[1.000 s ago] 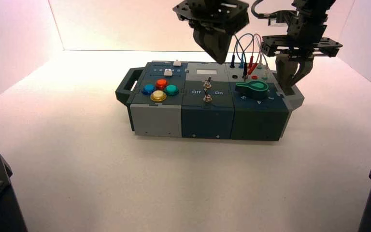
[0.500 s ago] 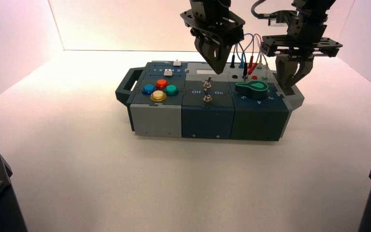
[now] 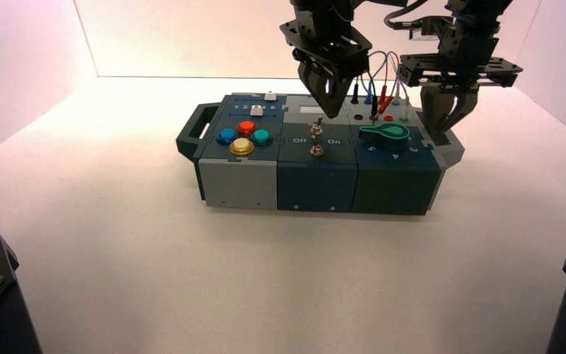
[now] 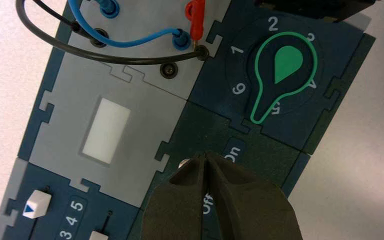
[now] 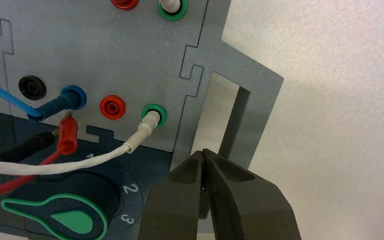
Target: Flip the top switch off with the left gripper.
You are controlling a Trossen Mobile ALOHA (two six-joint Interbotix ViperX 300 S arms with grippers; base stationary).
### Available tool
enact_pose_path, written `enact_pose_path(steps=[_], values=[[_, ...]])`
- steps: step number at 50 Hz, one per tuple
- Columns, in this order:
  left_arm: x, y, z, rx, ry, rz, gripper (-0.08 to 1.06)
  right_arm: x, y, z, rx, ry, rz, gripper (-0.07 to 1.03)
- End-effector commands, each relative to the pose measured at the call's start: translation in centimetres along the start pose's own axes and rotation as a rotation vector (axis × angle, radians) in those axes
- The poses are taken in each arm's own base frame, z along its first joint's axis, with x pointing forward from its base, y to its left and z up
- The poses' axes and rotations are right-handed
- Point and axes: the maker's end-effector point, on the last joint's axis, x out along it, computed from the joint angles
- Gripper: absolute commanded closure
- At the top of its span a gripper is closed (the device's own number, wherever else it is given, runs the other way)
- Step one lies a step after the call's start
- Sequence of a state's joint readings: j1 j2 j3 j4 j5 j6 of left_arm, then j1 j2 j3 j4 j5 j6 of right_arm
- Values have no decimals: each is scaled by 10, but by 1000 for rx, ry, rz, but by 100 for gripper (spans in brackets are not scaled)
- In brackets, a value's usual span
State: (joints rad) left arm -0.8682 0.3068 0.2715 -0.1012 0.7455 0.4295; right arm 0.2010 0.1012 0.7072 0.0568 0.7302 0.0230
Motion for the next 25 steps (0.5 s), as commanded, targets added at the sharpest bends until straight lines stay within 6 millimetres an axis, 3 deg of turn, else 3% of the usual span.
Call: enact_pose_path(steps=[1, 25], values=[[-8, 4, 6, 26, -7, 18, 101, 1, 1, -2, -10, 8, -1, 98], [-1, 8, -6, 44, 41, 28, 101, 1, 1, -2, -10, 8, -1, 98]])
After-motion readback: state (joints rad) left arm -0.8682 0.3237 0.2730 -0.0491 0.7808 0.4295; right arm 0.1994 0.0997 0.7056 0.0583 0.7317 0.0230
